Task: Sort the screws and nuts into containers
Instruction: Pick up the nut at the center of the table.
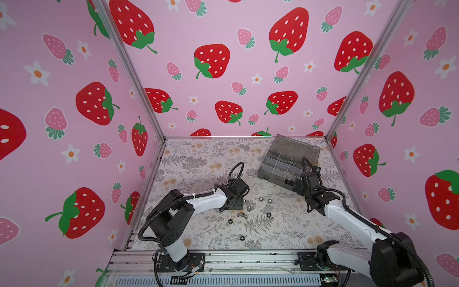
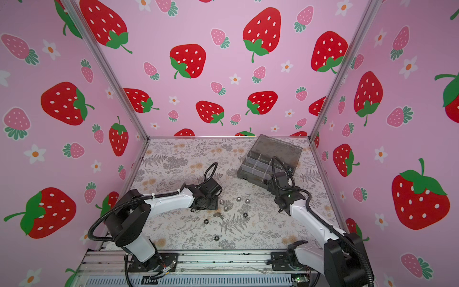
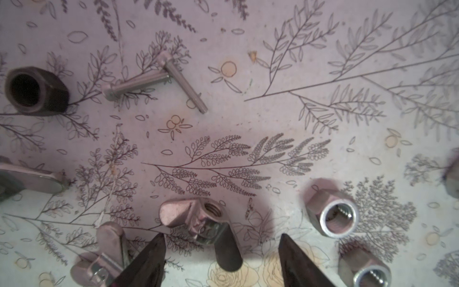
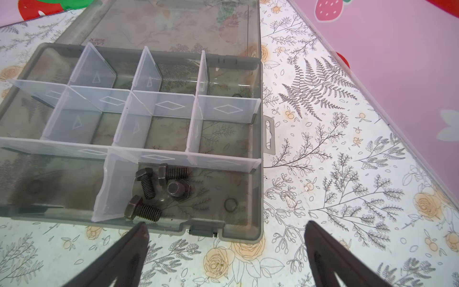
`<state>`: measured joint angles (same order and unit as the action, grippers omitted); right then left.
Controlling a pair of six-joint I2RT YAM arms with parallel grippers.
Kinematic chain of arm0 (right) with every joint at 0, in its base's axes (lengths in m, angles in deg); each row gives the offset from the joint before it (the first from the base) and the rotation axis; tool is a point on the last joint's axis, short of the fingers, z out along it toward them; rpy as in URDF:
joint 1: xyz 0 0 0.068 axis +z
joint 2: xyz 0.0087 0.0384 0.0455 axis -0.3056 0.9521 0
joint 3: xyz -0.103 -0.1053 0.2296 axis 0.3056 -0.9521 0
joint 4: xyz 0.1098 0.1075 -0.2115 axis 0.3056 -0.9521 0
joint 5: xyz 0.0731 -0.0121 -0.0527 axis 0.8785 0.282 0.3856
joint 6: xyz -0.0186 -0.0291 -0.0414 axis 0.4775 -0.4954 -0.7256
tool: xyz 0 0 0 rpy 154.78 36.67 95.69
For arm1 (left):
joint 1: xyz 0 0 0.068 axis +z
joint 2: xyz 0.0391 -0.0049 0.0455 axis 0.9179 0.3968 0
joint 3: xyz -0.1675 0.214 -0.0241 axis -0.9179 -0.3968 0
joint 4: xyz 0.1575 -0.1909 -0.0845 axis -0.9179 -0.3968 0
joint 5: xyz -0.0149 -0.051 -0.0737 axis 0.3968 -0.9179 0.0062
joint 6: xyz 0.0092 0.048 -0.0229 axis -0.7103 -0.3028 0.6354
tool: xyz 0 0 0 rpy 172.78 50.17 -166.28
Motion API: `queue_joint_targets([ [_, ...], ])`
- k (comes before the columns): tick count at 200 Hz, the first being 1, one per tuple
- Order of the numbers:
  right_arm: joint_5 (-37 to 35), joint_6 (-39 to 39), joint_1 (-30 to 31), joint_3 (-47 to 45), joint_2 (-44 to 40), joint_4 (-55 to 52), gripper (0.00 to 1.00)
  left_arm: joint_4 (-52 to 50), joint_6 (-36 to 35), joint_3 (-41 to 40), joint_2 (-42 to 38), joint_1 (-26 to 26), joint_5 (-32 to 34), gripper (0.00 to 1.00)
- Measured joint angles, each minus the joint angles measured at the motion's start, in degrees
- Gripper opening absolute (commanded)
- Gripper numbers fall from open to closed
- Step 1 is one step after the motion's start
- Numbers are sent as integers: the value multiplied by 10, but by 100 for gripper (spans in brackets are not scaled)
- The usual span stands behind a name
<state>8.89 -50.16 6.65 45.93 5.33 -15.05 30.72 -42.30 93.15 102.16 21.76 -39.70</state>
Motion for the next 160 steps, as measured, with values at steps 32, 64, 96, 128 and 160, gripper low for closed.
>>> queue_joint_targets([
  [32, 1, 5, 0, 0, -3, 0, 100, 1, 0, 1, 4, 7, 0, 71],
  [64, 2, 7, 0, -4, -7, 0, 100, 1, -2, 7, 14, 9, 0, 70],
  [96, 2, 7, 0, -4, -7, 0, 100, 1, -9, 21, 26, 10, 1, 67],
  [128, 3, 8, 0, -4, -7, 0, 100, 2, -17, 34, 38, 10, 2, 65],
  [160, 5, 9, 0, -4, -7, 0, 100, 0, -24, 39, 40, 10, 0, 64],
])
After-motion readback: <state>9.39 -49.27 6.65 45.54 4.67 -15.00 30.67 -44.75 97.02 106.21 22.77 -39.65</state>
